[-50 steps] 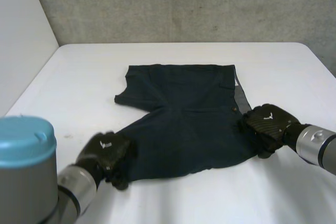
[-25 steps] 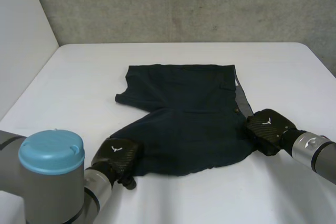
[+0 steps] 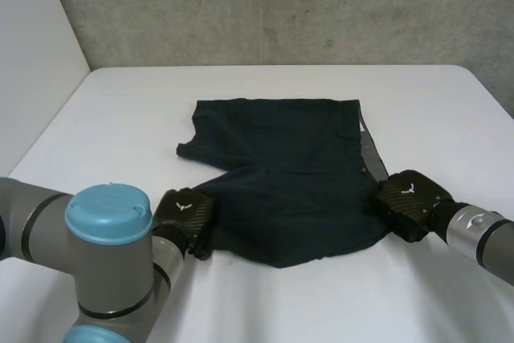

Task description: Fold the shorts.

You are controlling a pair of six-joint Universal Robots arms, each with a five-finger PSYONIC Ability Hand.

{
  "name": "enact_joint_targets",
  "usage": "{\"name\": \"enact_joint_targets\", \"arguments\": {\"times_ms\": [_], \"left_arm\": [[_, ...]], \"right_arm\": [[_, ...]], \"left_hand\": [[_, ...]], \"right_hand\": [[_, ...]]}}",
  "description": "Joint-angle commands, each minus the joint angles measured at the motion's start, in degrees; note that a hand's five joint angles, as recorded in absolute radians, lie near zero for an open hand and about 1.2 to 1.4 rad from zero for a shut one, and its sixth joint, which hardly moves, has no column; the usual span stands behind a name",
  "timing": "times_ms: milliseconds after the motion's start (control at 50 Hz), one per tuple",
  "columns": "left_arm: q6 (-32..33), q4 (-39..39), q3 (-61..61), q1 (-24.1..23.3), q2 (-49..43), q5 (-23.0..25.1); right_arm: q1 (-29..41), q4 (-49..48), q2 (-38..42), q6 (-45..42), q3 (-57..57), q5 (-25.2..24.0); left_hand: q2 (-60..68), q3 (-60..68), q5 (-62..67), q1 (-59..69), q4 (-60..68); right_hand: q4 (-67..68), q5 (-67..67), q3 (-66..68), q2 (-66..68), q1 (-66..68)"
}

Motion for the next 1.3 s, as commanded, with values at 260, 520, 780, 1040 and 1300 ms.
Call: {"name": "enact_joint_targets", "arguments": {"times_ms": [260, 520, 780, 1040, 1300], "left_arm": [[12.42, 5.01, 1.65, 0.16, -3.25, -0.16], [12.77, 0.72, -0.19, 1.30, 13.88, 0.01], [15.59, -33.10, -5.01, 2.09, 28.02, 0.71], [16.03, -38.59, -6.26, 4.54, 32.00, 5.81], [20.33, -14.68, 15.35, 7.28, 7.41, 5.38]], "right_arm": [[-0.01, 0.11, -0.21, 0.00, 0.38, 0.30], [0.69, 4.77, -5.92, 1.23, 0.21, 0.92], [0.16, 30.04, -18.57, -4.91, -0.15, 1.18], [-2.91, 49.43, -21.31, -20.14, -1.99, 3.56], [3.41, 32.99, -4.70, -0.19, -18.24, 4.08]], "left_hand": [[40.76, 40.71, 41.17, 41.05, 40.60], [40.81, 40.76, 41.23, 41.11, 40.66], [40.81, 40.76, 41.23, 41.11, 40.66], [40.81, 40.76, 41.23, 41.11, 40.66], [40.81, 40.76, 41.23, 41.11, 40.66]], "right_hand": [[11.85, 14.18, 12.25, 13.49, 28.82], [11.85, 14.18, 12.25, 13.49, 28.82], [11.85, 14.18, 12.25, 13.49, 28.82], [11.85, 14.18, 12.25, 13.49, 28.82], [11.85, 14.18, 12.25, 13.49, 28.82]]}}
